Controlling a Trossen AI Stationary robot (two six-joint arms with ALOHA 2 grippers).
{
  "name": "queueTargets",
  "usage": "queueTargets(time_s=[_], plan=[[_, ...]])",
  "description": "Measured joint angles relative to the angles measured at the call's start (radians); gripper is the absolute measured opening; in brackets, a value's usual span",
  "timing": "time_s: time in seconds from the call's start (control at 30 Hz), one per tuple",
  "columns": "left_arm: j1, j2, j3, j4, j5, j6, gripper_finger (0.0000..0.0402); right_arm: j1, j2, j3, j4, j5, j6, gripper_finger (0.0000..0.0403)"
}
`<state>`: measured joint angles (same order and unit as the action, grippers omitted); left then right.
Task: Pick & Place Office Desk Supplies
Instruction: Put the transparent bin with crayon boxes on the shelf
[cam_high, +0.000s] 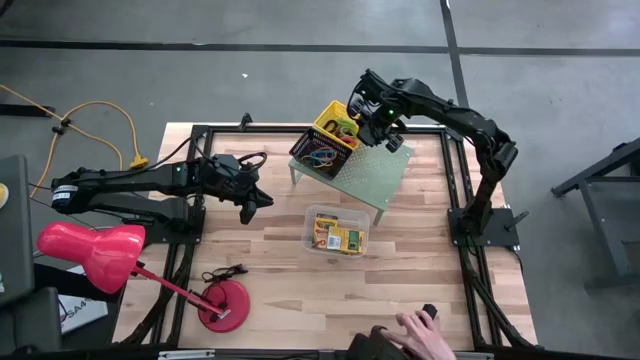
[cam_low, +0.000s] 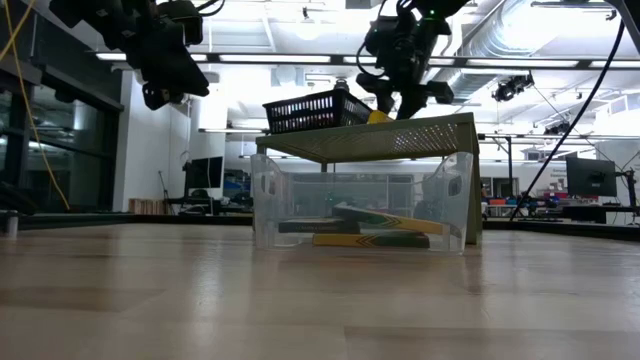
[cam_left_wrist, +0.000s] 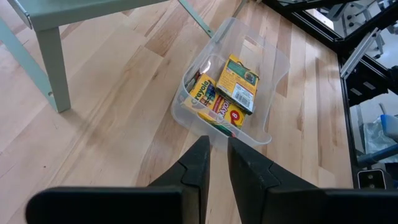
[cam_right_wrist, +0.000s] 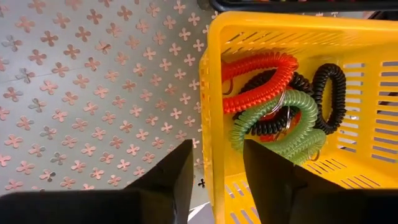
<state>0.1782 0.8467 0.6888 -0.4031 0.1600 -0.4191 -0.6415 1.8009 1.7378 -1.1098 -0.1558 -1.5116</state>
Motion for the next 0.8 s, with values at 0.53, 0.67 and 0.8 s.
queueTargets(time_s=[0.53,0.67,0.8], plan=[[0.000,0.000,0.000,0.000,0.000,0.000,0.0052,0.015,-0.073,0.010,-0.018,-0.001,0.041,0.0128],[0.000,0.000,0.000,0.000,0.000,0.000,0.0052,0.019,-0.073,0.010,-0.034,-0.003,0.044,0.0128],[0.000,0.000,0.000,0.000,0.000,0.000,0.0052,0.036,-0.073,0.010,-0.030,0.000,0.045,0.0128]])
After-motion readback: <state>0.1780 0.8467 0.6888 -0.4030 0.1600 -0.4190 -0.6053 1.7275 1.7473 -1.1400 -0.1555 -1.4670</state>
